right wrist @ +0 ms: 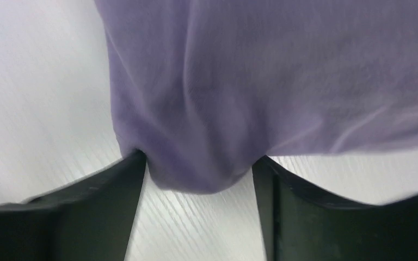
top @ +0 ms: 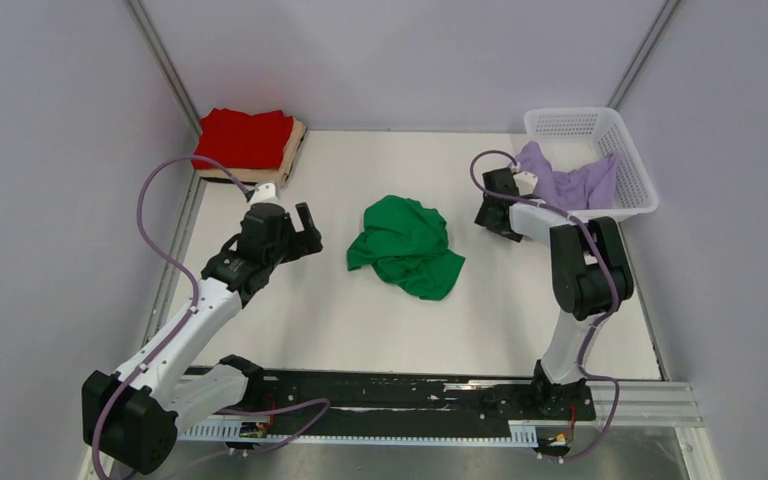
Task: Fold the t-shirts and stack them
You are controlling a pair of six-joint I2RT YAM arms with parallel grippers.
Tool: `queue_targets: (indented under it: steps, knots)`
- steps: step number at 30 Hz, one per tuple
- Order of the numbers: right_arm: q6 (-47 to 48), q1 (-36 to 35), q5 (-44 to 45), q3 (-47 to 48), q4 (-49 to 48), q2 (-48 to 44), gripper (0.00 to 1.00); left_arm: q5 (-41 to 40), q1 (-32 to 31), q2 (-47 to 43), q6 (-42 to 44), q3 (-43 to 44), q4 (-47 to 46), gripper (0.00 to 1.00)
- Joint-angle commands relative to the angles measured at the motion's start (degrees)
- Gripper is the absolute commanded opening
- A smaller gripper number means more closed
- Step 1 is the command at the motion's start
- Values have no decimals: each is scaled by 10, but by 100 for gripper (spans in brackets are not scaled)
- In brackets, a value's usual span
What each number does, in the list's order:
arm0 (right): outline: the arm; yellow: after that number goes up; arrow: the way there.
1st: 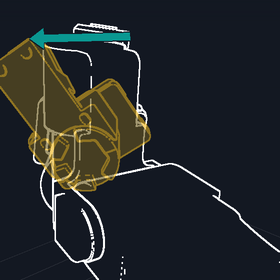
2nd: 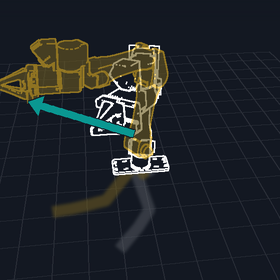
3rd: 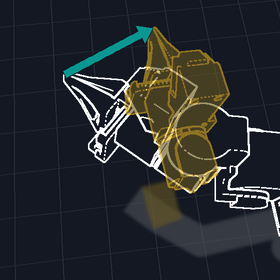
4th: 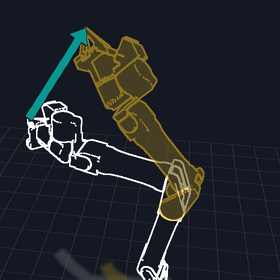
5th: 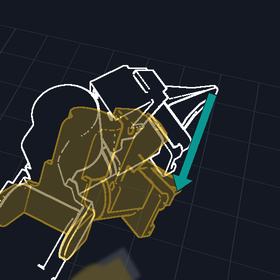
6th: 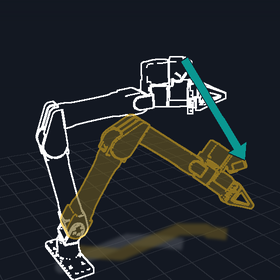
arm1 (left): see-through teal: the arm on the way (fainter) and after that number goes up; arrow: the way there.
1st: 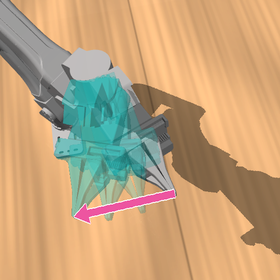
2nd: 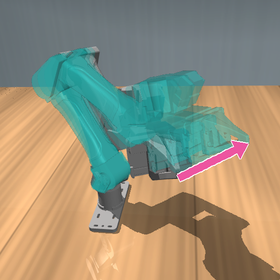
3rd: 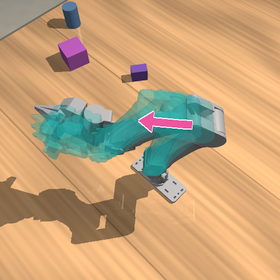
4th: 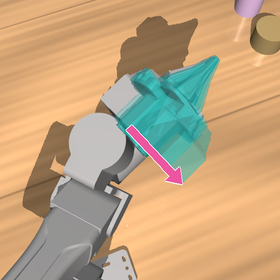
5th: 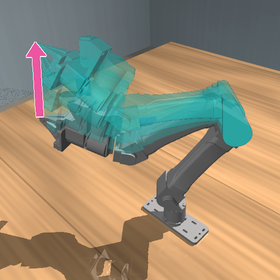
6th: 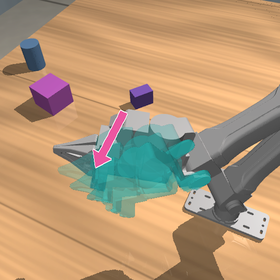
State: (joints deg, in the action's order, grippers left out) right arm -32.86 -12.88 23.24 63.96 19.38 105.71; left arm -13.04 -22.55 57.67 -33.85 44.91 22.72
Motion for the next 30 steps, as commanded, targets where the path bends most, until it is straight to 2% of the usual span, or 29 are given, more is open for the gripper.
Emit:
queue_targets:
  steps: [1, 2, 3, 5, 6, 9, 13, 16, 20, 22, 24, 25, 26, 28, 30]
  knots:
    - [-22, 12, 34, 50, -15, 32, 53, -25, -2, -18, -8, 7, 12, 100]
    - [-24, 11, 42, 53, -18, 29, 34, -30, -2, -20, -8, 7, 13, 100]
    - [-20, 12, 51, 55, -23, 21, 23, -34, -2, -21, -7, 9, 17, 100]
    - [8, 12, 61, 62, -37, -9, 9, -44, -2, -23, -7, 9, 19, 100]
    - [26, 13, 62, 67, -44, -29, 6, -46, -2, -24, -6, 9, 19, 100]
    - [75, 20, 52, 99, -53, -83, 4, -44, -2, -21, -6, 9, 13, 100]
    - [99, 83, 10, 148, -61, -122, 4, -38, -2, -12, -7, 10, -1, 100]
    - [92, 156, -14, 183, -64, -119, 4, -36, -2, 0, -6, 15, -4, 100]
    - [64, 245, -34, 232, -65, -70, 5, -38, -2, 9, -4, 20, -2, 100]
    - [49, 281, -53, 283, -20, -31, 7, -37, -3, 11, -4, 20, -2, 100]
    - [51, 297, -76, 321, 10, -2, 15, -33, -2, 14, -3, 21, -4, 100]
    - [55, 300, -75, 333, 17, 12, 22, -30, -2, 17, -2, 21, -5, 100]
    - [55, 303, -76, 346, 26, 21, 38, -23, -1, 19, -3, 22, -8, 100]
    - [56, 305, -81, 380, 57, 37, 51, -12, -2, 28, -3, 25, -9, 100]
    - [64, 306, -86, 400, 72, 38, 70, -2, -2, 37, -3, 29, -10, 100]
